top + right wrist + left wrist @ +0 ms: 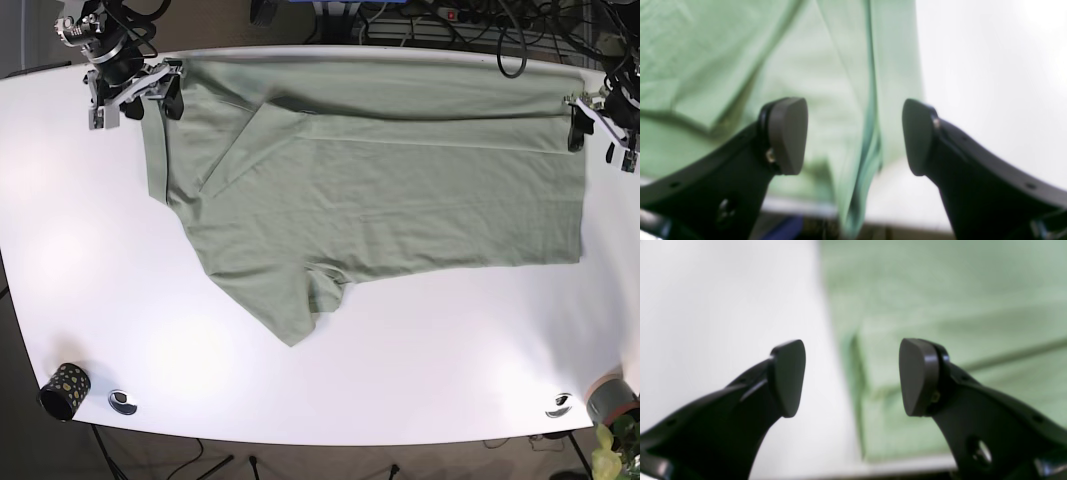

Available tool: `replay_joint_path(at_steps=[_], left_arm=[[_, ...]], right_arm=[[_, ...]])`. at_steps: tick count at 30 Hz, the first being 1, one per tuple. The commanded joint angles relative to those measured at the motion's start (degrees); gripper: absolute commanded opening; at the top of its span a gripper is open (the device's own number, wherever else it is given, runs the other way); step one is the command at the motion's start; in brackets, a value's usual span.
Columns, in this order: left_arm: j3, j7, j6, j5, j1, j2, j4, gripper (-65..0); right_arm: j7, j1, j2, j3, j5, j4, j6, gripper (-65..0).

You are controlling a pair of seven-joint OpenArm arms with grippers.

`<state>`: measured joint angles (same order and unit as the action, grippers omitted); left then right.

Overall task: Fold the T-shirt properly
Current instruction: 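Drag the folded shirt back toward the robot with both grippers, then grasp the shirt's hem corners with both grippers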

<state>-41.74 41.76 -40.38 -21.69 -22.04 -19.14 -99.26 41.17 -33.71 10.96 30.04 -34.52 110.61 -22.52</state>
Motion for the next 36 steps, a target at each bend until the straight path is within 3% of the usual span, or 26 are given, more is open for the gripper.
replay_joint_path(at_steps=[1, 8, 12, 18, 24, 27, 36], left_arm=[[-0.5, -0.7, 0.4, 1.4, 2.7, -0.2, -0.7, -25.1], [-0.3, -0.7, 0.4, 12.9, 15.1, 3.9, 4.4, -25.1], [-0.3, -0.7, 0.4, 16.9, 21.8, 4.0, 9.4, -25.1], [-0.3, -1.0, 0.4, 18.8, 29.5, 4.0, 16.2, -25.1], [-0.3, -1.3, 0.4, 21.9, 36.8, 3.8, 23.3, -25.0], [-0.2, -3.8, 0.4, 23.3, 39.2, 3.8, 26.5, -24.9], [4.7, -12.5, 0.4, 23.6, 41.4, 3.7, 33.9, -24.7]], right_arm=[[0.1, 3.0, 1.0, 0.4, -0.3, 0.0, -0.11, -22.7], [6.4, 16.3, 3.0, 0.3, -0.2, -6.5, -0.11, -23.0], [7.6, 22.8, 3.5, 0.2, -0.2, -11.5, -0.11, -23.0], [7.9, 32.6, 7.4, -6.7, -0.2, -19.8, -0.11, -23.3], [7.8, 41.9, 8.4, -11.3, -0.2, -29.0, -0.11, -23.3], [7.5, 46.2, 9.4, -13.6, -0.2, -33.5, -0.11, -23.3], [-3.0, 56.4, 11.0, -25.2, -0.2, -51.0, -0.11, -23.5]])
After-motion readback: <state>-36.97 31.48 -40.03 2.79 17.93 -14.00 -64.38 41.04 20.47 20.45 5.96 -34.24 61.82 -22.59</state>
